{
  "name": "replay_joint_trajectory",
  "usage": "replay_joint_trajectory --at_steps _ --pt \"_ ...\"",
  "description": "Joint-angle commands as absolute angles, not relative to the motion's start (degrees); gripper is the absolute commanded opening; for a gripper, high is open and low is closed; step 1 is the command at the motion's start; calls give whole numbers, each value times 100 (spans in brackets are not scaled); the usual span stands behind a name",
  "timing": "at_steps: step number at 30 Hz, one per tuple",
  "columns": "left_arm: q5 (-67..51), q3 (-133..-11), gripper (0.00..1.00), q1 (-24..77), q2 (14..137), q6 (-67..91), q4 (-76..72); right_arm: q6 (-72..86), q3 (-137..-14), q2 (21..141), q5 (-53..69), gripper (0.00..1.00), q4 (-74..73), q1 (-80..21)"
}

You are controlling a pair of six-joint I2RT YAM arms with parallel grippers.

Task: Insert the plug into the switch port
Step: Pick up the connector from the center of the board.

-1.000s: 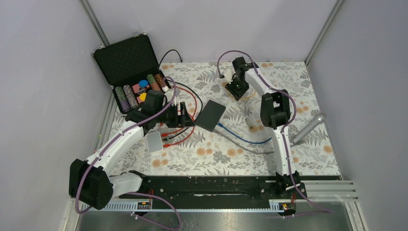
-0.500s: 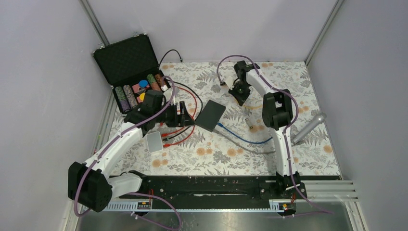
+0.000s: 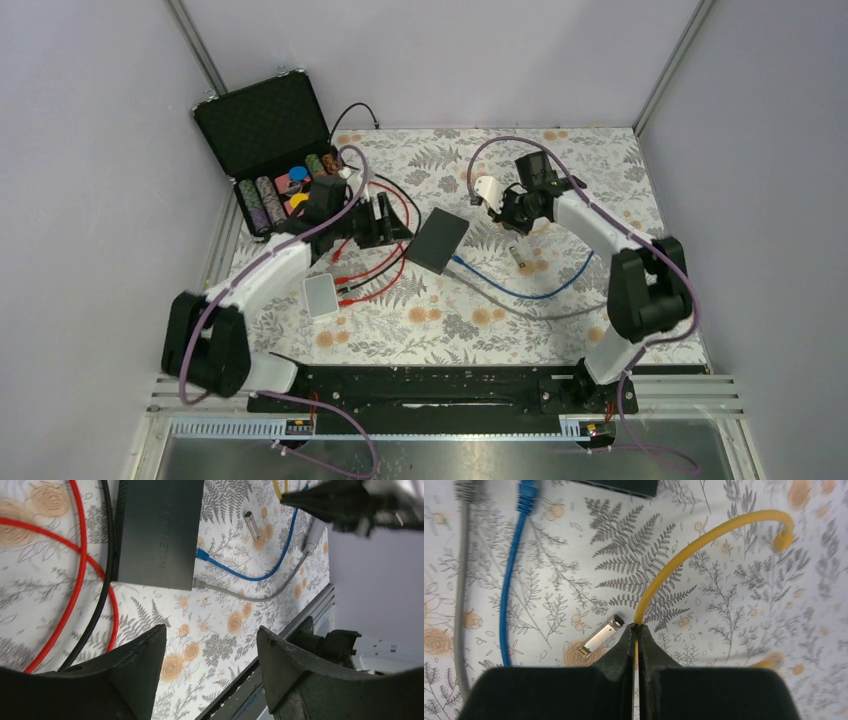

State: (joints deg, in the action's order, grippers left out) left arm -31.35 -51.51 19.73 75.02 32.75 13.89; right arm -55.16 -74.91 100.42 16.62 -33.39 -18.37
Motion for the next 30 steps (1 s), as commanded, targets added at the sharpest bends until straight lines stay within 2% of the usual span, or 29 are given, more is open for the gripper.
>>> replay_joint_trajectory --at_steps 1,3,9,15,19,25,26,27,29,30 --pt "-3685 -5861 66 1986 8451 3737 255 -6068 -6462 9029 2356 0 -1896 -2069" --pt "-3668 -6124 68 2070 8863 3790 47 -6136 -6152 8805 2564 0 -1682 -2171" --pt "-3899 -6399 72 2144 10108 4697 -1785 -6106 -5504 8615 2346 0 -1042 -2688" --pt "-3903 -6873 72 2393 11002 4885 -1978 -6006 -5034 8510 2170 0 -406 -2960" --pt "-3957 -7039 68 2485 11319 4904 -2004 -6031 -4870 8418 2112 0 -211 -3035" --pt "-4056 -7255 55 2513 11452 4702 -1666 -6044 -4799 8352 2042 0 -54 -3059" --pt "-4093 -7239 51 2519 11442 4723 -1717 -6061 -4797 8356 2034 0 -57 -3057" --pt "-4146 -7223 43 2522 11431 4765 -1781 -6060 -4784 8374 2008 0 93 -3057" --pt "-4211 -7155 13 2522 11368 4823 -1916 -5887 -4737 8374 1869 0 301 -3059" --pt "-4209 -7090 2 2518 11302 4802 -1996 -5586 -4730 8367 1708 0 491 -3055"
